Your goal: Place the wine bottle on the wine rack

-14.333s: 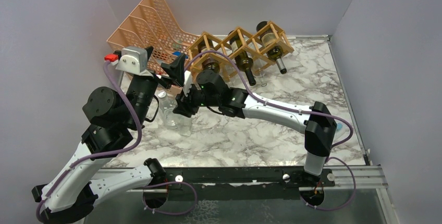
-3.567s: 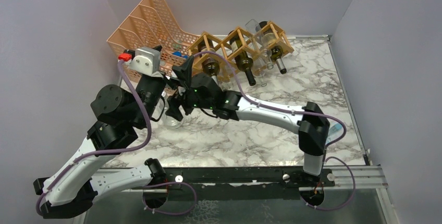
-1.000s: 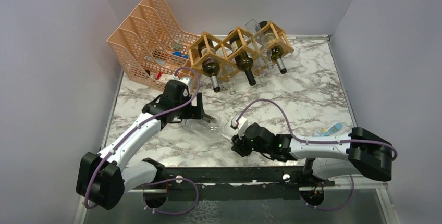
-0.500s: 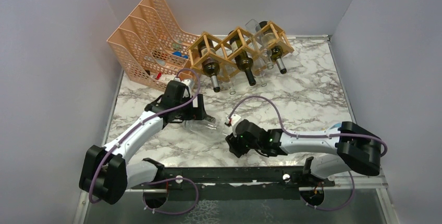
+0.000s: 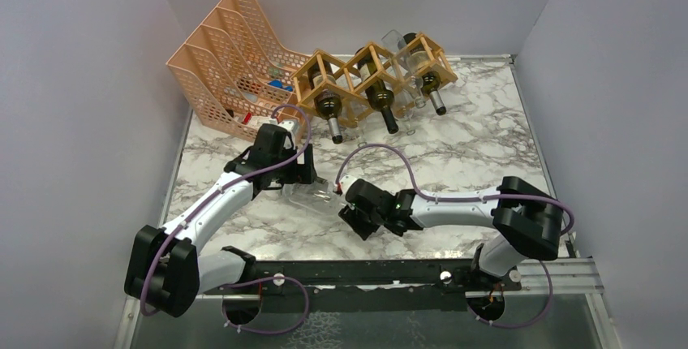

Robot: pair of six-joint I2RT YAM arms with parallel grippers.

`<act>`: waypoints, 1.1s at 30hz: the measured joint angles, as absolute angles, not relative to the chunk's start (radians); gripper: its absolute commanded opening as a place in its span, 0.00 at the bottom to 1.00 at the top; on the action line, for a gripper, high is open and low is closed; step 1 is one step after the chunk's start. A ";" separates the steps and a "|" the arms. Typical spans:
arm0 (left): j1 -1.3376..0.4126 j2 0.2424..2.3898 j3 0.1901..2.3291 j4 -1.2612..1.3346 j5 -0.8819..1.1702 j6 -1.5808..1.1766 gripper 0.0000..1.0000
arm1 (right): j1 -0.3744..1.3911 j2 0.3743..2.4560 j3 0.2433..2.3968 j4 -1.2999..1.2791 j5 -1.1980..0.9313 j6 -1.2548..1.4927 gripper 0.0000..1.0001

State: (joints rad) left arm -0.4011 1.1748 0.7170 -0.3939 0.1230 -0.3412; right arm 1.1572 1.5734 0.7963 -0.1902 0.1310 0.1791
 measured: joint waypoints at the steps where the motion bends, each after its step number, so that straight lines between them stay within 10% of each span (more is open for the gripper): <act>1: -0.401 1.175 0.717 -0.393 0.123 -0.341 0.93 | 1.157 1.575 0.798 -0.192 0.133 0.183 0.62; 17: -0.408 1.175 0.717 -0.397 0.121 -0.336 0.93 | 1.155 1.546 0.836 -0.199 0.224 0.209 0.84; 33: -0.408 1.179 0.718 -0.395 0.121 -0.337 0.88 | 1.141 1.612 0.898 -0.114 0.099 0.077 0.71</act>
State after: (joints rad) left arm -0.4080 1.1790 0.7181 -0.3950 0.1215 -0.3374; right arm 1.1408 1.6115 0.8982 -0.1143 0.0994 0.0769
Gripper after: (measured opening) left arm 0.907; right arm 0.744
